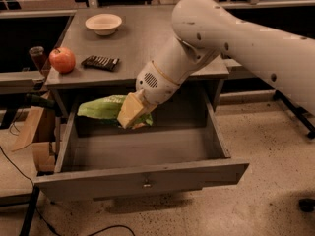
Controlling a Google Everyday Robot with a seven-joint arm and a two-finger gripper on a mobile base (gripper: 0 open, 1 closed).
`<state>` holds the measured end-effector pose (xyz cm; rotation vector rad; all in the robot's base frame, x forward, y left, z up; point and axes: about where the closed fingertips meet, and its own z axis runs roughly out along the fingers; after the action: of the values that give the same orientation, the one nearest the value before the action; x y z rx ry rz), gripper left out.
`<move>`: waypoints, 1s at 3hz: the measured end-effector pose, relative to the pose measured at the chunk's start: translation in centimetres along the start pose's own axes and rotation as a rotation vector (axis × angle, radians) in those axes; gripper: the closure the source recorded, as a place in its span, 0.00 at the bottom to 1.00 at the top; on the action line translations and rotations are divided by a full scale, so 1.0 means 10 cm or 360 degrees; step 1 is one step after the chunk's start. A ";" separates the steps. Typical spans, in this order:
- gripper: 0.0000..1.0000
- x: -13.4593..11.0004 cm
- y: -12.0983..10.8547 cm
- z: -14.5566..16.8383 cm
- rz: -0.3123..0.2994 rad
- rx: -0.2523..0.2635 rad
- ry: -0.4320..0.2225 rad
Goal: Place green rice chip bag into top drawer
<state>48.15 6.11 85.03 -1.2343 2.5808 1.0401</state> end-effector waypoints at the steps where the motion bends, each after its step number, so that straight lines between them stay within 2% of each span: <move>1: 1.00 -0.18 -0.15 0.63 0.0062 0.0043 0.0106; 2: 1.00 -0.41 -0.34 0.95 0.0153 0.0168 0.0117; 3: 1.00 -0.66 -0.54 1.10 0.0240 0.0352 0.0072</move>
Offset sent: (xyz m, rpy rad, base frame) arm 0.0634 0.0990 -0.1070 -0.2250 0.0076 -0.1641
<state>54.30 14.84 76.08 -1.0366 2.7687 0.7293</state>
